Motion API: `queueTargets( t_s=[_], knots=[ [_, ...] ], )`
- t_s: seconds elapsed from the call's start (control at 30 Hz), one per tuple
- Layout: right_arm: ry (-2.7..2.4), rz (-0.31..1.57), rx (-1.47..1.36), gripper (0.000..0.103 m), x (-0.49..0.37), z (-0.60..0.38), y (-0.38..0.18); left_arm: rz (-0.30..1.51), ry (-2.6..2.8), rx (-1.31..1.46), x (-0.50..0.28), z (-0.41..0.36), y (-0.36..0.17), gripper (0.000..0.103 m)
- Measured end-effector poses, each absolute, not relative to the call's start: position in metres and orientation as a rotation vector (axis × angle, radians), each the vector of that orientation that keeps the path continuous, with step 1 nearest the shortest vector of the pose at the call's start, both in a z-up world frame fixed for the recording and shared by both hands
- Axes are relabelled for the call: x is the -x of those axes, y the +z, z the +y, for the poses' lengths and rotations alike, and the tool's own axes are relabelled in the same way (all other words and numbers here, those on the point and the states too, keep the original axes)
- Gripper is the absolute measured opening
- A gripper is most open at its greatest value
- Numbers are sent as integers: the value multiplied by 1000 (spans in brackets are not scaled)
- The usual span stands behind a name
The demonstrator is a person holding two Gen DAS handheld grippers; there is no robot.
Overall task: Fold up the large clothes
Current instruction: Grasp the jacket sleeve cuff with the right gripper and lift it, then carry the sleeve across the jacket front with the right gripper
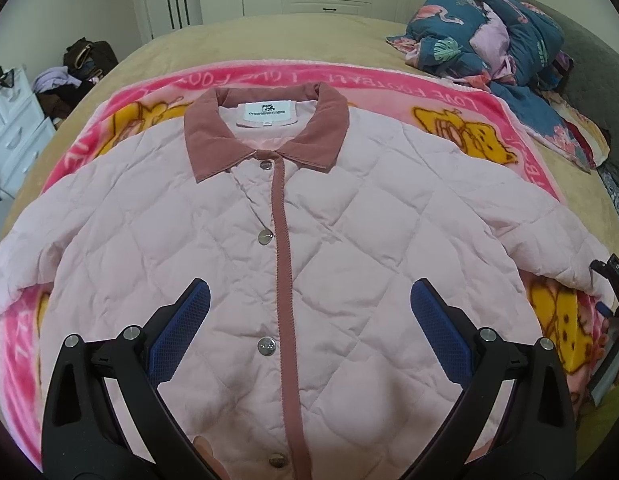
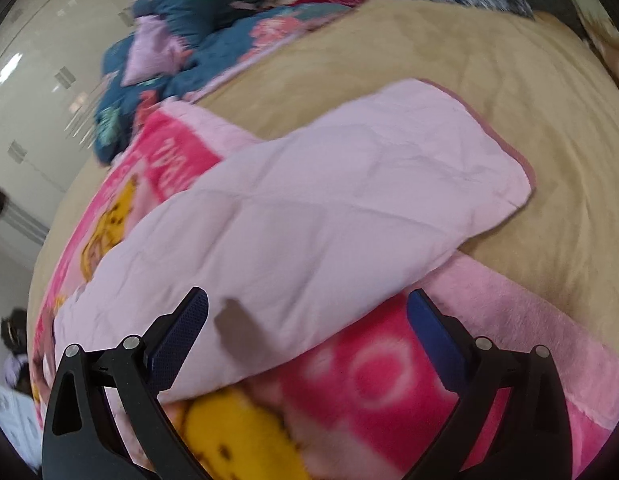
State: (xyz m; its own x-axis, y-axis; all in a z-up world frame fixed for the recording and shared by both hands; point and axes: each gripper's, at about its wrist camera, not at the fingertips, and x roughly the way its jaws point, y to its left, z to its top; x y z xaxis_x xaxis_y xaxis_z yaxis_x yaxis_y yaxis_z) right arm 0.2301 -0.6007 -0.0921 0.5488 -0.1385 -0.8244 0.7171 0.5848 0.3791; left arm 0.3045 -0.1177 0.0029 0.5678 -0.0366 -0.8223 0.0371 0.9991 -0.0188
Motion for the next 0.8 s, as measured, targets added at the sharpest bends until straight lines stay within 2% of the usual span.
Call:
queueTargets(
  t_s=[0.37, 0.4, 0.47, 0.5, 0.53, 0.67, 0.8],
  knots=[
    [-596, 735, -916, 98, -245, -645, -104, 945, -24, 12, -305, -106, 9, 94],
    [-593, 723, -920, 95, -246, -647, -105, 940, -22, 13, -305, -104, 11, 94],
    [-594, 699, -941, 57, -247, -653, -104, 938, -19, 14, -304, -101, 13, 94],
    [-583, 681, -933, 48, -248, -654, -101, 937, -18, 14, -304, -99, 14, 94],
    [-566, 661, -908, 33, -248, -654, -93, 936, -16, 12, -303, -97, 15, 94],
    [-489, 582, -802, 23, -253, -641, -53, 932, -10, 11, -302, -87, 21, 94],
    [-377, 503, -667, 21, -265, -608, 0, 926, 1, 16, -303, -75, 29, 94]
  ],
)
